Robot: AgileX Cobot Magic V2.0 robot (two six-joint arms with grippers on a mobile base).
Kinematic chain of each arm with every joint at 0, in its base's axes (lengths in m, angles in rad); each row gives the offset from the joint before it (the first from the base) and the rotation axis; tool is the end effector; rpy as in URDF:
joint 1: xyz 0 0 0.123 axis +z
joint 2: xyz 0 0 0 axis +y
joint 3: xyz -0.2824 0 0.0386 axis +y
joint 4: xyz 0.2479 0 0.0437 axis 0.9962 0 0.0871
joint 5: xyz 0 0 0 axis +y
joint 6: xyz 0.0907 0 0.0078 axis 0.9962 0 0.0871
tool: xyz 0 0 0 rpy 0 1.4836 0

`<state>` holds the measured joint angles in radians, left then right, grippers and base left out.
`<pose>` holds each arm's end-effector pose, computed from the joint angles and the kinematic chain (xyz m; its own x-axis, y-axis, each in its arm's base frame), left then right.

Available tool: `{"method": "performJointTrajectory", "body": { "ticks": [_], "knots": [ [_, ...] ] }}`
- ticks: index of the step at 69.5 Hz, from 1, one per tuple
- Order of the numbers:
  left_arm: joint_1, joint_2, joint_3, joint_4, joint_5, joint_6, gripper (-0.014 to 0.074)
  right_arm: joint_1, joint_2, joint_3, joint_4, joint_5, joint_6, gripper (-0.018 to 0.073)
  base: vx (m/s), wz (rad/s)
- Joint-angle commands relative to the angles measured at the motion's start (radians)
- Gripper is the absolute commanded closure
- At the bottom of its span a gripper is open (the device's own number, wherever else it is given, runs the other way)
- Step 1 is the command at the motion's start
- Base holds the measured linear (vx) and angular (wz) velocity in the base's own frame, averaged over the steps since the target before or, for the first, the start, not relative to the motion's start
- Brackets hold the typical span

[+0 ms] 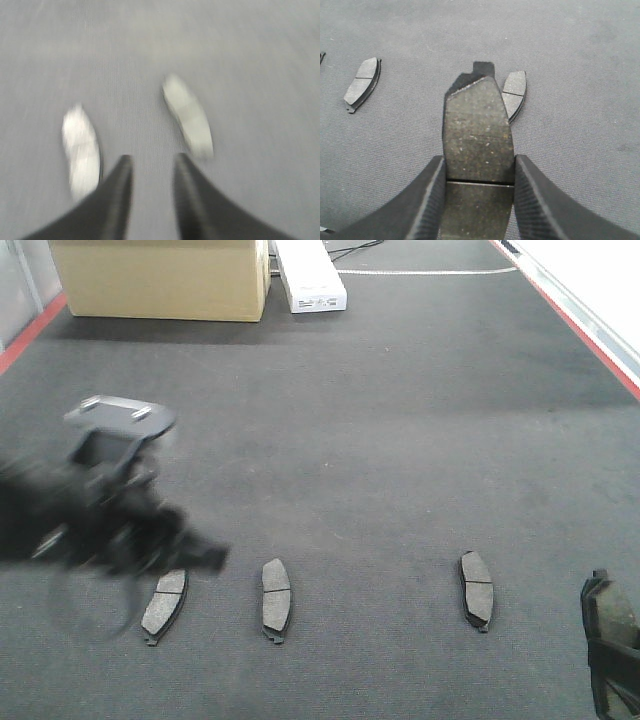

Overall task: Move and align brake pads A on conveyor
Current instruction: 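Lower the left gripper and release its brake pad beside the placed pads, then raise the open left gripper away from the placed brake pad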

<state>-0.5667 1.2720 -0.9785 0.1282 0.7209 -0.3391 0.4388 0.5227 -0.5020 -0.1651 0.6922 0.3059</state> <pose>0.2221 -0.1322 0.3019 -0.7713 0.2071 -0.6018 0.3160 0.9454 -0.0796 0.0919 0.0325 0.2834 -0.5781 -0.0765 -0.8123 -0.2465 0.9654 0.0846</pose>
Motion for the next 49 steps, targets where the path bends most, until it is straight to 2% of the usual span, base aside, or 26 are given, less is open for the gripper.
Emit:
{"method": "performJointTrajectory", "body": {
  "ticks": [1, 26, 49],
  "knots": [
    [-0.006, -0.15, 0.055, 0.012, -0.077, -0.005, 0.0512, -0.003, 0.003, -0.029, -0.018, -0.084, -0.008, 0.0382, 0.0, 0.0],
    [-0.006, -0.593, 0.314, 0.038, -0.108, -0.005, 0.0601, -0.003, 0.003, -0.029, -0.018, -0.084, -0.008, 0.0382, 0.0, 0.0],
    [-0.006, -0.848, 0.474, 0.066, -0.265, -0.004, 0.0603, -0.003, 0.003, -0.029, -0.018, -0.084, -0.008, 0.0382, 0.0, 0.0]
  ]
}}
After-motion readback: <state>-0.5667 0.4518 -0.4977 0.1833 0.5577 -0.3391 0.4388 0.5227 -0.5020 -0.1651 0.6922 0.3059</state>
